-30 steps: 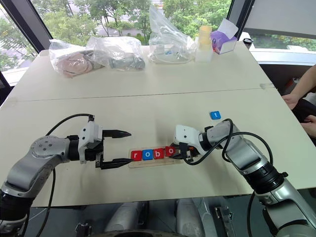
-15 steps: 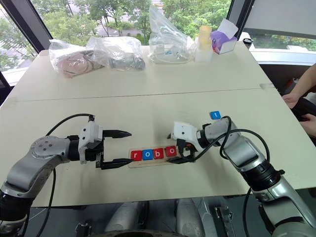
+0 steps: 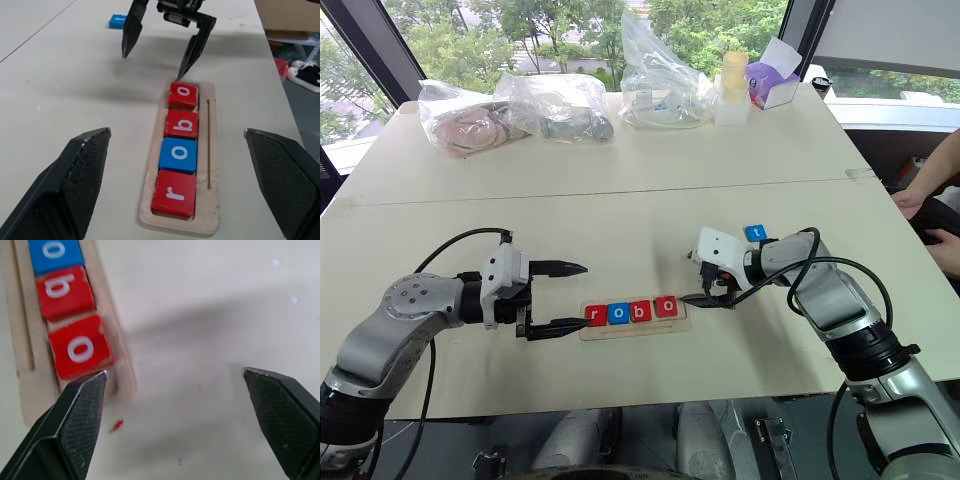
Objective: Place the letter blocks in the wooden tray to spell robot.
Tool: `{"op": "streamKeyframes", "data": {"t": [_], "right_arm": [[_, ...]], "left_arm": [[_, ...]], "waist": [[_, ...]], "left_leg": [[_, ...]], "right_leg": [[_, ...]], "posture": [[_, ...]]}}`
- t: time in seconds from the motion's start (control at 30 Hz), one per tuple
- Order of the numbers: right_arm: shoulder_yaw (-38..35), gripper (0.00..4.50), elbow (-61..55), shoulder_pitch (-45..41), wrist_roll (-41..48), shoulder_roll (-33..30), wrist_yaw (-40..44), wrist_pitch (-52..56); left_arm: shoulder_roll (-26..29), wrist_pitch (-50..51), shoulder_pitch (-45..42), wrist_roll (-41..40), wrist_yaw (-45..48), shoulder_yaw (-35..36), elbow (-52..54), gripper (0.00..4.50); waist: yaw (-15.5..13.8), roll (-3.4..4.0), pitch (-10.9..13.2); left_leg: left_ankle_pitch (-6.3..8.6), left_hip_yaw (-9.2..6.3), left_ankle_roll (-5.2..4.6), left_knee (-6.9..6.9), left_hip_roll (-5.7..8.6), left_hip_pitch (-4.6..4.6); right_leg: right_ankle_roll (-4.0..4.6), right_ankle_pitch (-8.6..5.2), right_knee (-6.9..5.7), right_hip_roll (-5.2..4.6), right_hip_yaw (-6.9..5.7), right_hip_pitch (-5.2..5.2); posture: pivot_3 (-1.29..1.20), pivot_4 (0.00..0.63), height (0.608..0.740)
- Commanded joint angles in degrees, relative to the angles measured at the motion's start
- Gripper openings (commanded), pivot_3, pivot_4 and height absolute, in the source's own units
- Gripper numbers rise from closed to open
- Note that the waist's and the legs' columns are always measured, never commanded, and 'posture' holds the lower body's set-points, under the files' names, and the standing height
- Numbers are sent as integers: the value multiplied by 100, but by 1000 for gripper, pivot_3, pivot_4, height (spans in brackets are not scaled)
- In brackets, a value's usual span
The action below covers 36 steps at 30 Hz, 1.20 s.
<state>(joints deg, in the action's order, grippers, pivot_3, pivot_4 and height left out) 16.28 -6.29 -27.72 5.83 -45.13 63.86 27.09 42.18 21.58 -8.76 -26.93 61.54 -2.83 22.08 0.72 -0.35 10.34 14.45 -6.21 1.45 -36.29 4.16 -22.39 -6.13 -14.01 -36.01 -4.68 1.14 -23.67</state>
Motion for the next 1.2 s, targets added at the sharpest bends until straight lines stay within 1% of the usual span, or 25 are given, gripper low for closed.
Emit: {"op": "streamKeyframes", "data": {"t": [0.03,0.7,0.83,0.97,1.2], "right_arm": [[-124,4464,-133,24,-1,-26,-31,-85],[164,4464,-684,139,26,155,-4,69],[5,4464,-609,29,24,43,-7,67],[24,4464,-442,28,-81,1,-28,-94],[168,4464,-482,135,-88,140,-35,-72]], "left_arm": [[-10,-85,-42,-38,18,57,56,4500],[-14,-26,-98,-39,-75,77,52,4500],[-26,-37,-126,-24,-84,62,31,4500],[-47,-50,-152,-6,-85,41,7,4500],[-74,-49,-176,9,-92,41,-4,4500]], "waist": [[-6,0,0],[-9,0,0],[-8,0,0],[-6,0,0],[-4,0,0]], "left_leg": [[0,0,0,0,0,0],[0,0,0,-1,0,0],[0,0,0,-1,0,0],[0,0,0,0,0,0],[0,0,0,0,0,0]], "right_leg": [[0,0,0,0,0,0],[0,0,0,0,0,1],[0,0,0,0,0,0],[0,0,0,0,-1,0],[0,0,0,0,0,0]], "posture": [[0,150,740],[0,150,740],[0,150,740],[0,150,740],[0,150,740]]}}
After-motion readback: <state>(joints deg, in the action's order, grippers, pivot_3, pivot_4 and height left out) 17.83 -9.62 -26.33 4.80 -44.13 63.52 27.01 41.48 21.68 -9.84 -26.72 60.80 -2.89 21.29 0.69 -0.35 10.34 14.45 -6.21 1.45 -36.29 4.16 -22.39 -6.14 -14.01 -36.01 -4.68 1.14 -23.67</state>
